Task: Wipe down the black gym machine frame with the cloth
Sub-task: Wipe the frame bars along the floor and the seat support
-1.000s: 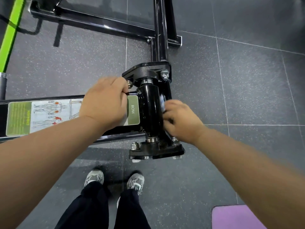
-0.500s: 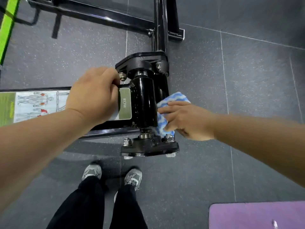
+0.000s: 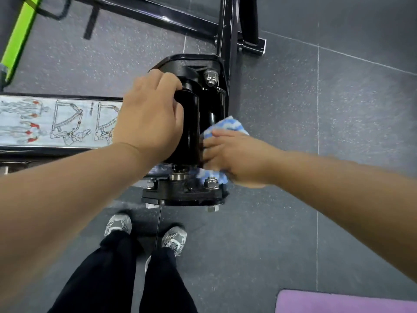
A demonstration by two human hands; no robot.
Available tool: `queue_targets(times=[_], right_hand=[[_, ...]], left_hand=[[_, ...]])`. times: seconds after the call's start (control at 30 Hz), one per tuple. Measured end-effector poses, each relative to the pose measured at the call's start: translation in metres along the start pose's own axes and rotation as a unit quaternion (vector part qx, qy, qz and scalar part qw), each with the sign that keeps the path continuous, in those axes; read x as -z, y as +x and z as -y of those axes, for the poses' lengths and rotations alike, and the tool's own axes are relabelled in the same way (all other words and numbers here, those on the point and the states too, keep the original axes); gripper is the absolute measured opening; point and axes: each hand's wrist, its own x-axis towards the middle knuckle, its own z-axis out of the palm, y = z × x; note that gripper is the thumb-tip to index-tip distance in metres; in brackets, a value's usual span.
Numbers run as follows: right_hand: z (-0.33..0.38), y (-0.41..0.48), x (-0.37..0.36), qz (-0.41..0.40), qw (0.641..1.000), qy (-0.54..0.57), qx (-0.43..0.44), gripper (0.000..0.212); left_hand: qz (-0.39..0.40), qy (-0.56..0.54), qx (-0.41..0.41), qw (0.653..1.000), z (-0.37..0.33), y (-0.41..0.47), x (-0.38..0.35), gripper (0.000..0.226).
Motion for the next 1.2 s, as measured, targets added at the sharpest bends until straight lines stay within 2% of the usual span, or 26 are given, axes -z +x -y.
queue_targets(times=[0.13,0.17,0.27,0.33,0.37,0.43,0.47,0.5,0.57,0.6,0.63,0.7,0.77,0.8,0.87,0.93,0.97,1.0,1.07,1.13,1.17,1.2], right_hand=[[-0.045,0.035,0.023,-0.062,0.983,-0.04,-0.167,0.039],[-0.046,0.035,0.018,-0.061,0.983,-0.047,-0.167,0.041],[-0.014,0.013,0.002,-0.053,0.995,-0.023,-0.087,0.038],[0.006,-0.004,0.003,-0.023,0.996,0.066,-0.062,0.038],[0.014,-0.009,0.012,-0.013,0.988,0.123,-0.092,0.036],[0.018,-0.015,0.035,0.001,0.946,0.237,-0.22,0.043],[0.017,-0.016,0.051,-0.067,0.908,0.298,-0.286,0.049],[0.014,-0.013,0.066,-0.176,0.855,0.342,-0.348,0.053],[-0.003,0.001,0.091,-0.396,0.743,0.355,-0.406,0.056],[-0.012,0.012,0.101,-0.433,0.727,0.344,-0.408,0.055],[-0.015,0.029,0.109,-0.423,0.745,0.318,-0.406,0.052],[-0.02,0.06,0.114,-0.313,0.824,0.259,-0.395,0.036],[-0.023,0.084,0.12,-0.187,0.84,0.263,-0.437,0.02],[-0.028,0.092,0.125,-0.154,0.84,0.26,-0.451,0.021],[-0.036,0.093,0.136,-0.163,0.773,0.416,-0.45,0.02],[-0.05,0.09,0.139,-0.249,0.644,0.551,-0.469,0.019],[-0.055,0.087,0.137,-0.291,0.588,0.587,-0.474,0.016],[-0.059,0.083,0.132,-0.333,0.545,0.593,-0.49,0.012],[-0.064,0.074,0.12,-0.411,0.481,0.571,-0.523,0.012],[-0.064,0.07,0.103,-0.441,0.426,0.573,-0.545,0.017],[-0.06,0.07,0.094,-0.44,0.402,0.588,-0.547,0.019],[-0.058,0.071,0.086,-0.441,0.376,0.608,-0.543,0.02]], left_hand=[[-0.005,-0.01,-0.015,1.0,-0.002,-0.001,-0.001,0.03],[-0.008,-0.014,-0.016,1.0,-0.001,0.0,-0.002,0.03],[-0.01,-0.021,-0.018,1.0,0.001,0.001,-0.002,0.032],[-0.011,-0.039,-0.004,0.999,0.002,0.001,-0.001,0.032],[-0.009,-0.056,0.006,0.998,0.001,0.001,0.0,0.031],[-0.003,-0.106,0.055,0.993,0.0,0.003,0.005,0.028],[-0.005,-0.132,0.093,0.987,0.001,0.006,0.012,0.028],[-0.006,-0.149,0.132,0.98,0.003,0.008,0.017,0.029],[0.013,-0.148,0.164,0.975,0.012,0.011,0.031,0.033],[0.039,-0.145,0.157,0.976,0.013,0.015,0.033,0.037],[0.072,-0.154,0.153,0.974,0.013,0.019,0.035,0.042],[0.121,-0.208,0.173,0.955,0.008,0.031,0.042,0.046],[0.118,-0.296,0.2,0.926,0.007,0.05,0.049,0.045],[0.118,-0.343,0.203,0.91,0.008,0.059,0.05,0.045],[0.15,-0.403,0.176,0.886,0.013,0.072,0.047,0.043],[0.206,-0.403,0.125,0.883,0.013,0.082,0.041,0.025],[0.234,-0.376,0.103,0.891,0.012,0.086,0.036,0.013],[0.248,-0.351,0.086,0.899,0.012,0.092,0.033,0.014],[0.274,-0.272,0.074,0.92,0.019,0.111,0.03,0.032],[0.304,-0.164,0.068,0.936,0.023,0.127,0.034,0.025],[0.339,-0.13,0.066,0.929,0.02,0.134,0.036,0.022],[0.358,-0.146,0.081,0.919,0.012,0.142,0.035,0.025]])
